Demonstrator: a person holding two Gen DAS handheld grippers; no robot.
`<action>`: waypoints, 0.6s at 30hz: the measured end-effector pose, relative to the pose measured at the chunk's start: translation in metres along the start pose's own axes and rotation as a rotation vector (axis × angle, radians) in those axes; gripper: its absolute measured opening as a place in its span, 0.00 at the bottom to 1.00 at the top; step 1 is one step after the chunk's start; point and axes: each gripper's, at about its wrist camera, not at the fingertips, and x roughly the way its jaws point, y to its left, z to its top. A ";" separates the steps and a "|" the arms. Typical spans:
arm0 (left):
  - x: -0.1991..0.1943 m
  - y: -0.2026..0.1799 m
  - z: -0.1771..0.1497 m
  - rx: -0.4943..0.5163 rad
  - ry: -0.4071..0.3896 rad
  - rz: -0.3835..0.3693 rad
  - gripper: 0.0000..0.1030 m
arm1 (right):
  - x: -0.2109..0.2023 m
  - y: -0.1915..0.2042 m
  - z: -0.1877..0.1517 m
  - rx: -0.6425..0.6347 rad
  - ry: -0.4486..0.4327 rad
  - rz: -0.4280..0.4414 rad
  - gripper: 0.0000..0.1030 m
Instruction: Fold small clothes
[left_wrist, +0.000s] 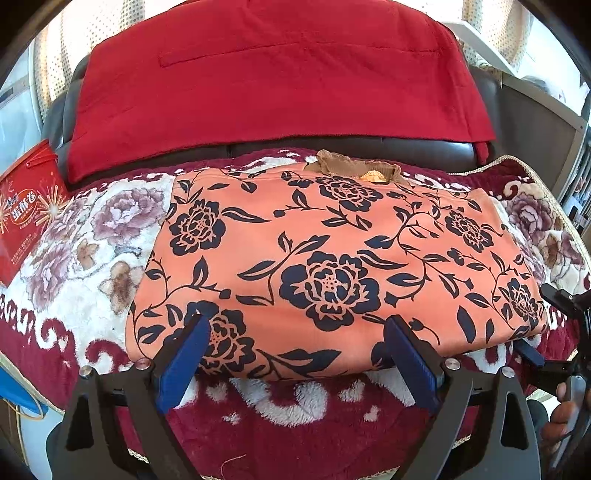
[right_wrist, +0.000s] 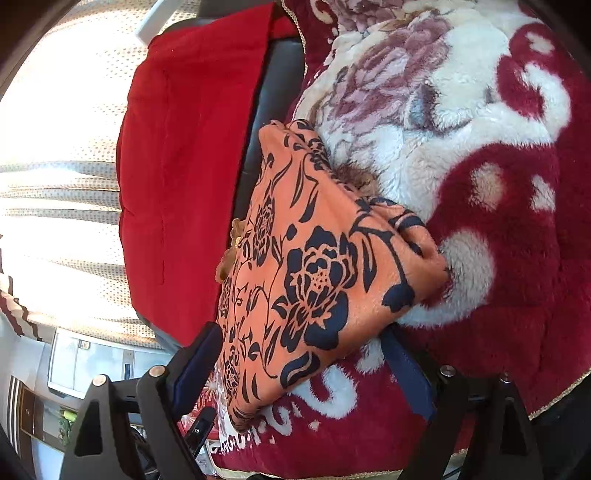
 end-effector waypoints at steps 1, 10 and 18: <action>0.001 0.000 0.001 -0.001 0.003 -0.002 0.93 | -0.001 -0.002 0.001 -0.001 0.001 0.000 0.87; 0.009 0.000 0.003 -0.002 0.021 -0.007 0.93 | 0.001 -0.002 0.000 -0.006 0.006 -0.019 0.87; 0.017 0.006 0.003 -0.019 0.041 -0.004 0.93 | 0.002 -0.001 0.000 -0.007 0.007 -0.020 0.87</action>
